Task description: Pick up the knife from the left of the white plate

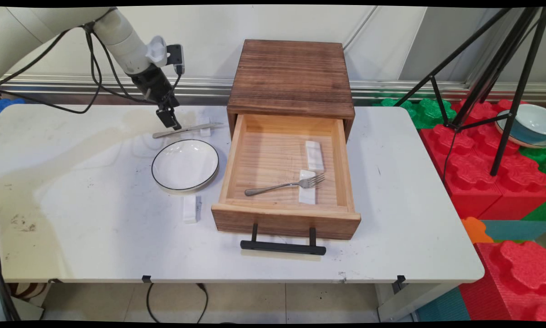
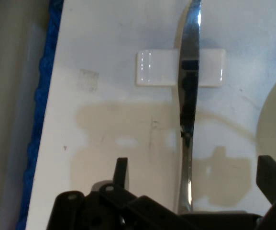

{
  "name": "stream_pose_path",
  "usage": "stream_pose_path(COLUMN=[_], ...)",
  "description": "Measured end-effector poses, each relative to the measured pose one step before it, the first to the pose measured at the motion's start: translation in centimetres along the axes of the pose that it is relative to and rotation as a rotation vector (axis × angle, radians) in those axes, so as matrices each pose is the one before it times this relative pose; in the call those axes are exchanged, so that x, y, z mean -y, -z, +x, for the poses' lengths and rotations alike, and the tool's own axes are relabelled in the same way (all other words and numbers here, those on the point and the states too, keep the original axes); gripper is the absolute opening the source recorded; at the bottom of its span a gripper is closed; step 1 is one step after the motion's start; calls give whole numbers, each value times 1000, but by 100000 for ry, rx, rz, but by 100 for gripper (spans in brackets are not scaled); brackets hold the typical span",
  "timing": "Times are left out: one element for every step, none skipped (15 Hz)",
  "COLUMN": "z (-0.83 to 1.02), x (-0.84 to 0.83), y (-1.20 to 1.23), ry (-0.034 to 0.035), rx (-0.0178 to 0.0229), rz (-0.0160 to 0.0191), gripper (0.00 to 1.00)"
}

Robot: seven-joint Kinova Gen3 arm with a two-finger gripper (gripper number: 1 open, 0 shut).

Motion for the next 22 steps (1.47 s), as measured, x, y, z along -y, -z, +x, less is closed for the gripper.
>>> stream_pose_path(z=[-60, -57, -35, -45, 0, -21, -34, 4, 9, 19, 41, 14, 19, 4, 18, 34, -2, 0, -4, -7, -12, -3], x=[100, 146, 88, 120, 79, 102, 75, 71, 60, 102, 102, 107, 97, 69, 97, 110, 77, 56, 34, 46, 30, 45], y=[-233, -359, -238, -344, -229, -344, -267, -265, -203, -356, -301, -269, -223, -134, -191, -209, -179, -145, -90, -127, -75, -112], ry=[-53, -153, -117, -163, -109, -100, 20, -71, -73, -94, -82, -35, -90, -85, -114, -149, -94, -51, -53, -32, -42, -39], rx=[142, 260, 184, 205, 82, 94, 50, 14, 3, 15, -59, -67, -56, -43, -60, -52, -72, -39, 17, 18, -11, -25], rz=[-293, -493, -369, -566, -370, -561, -481, -476, -327, -569, -452, -415, -350, -193, -318, -356, -391, -325, -195, -274, -167, -245], gripper=[100, 100, 100, 100, 100, 100, 100, 100, 100, 100, 100, 100, 100, 100, 100, 100, 100, 100, 100, 100, 100, 100])
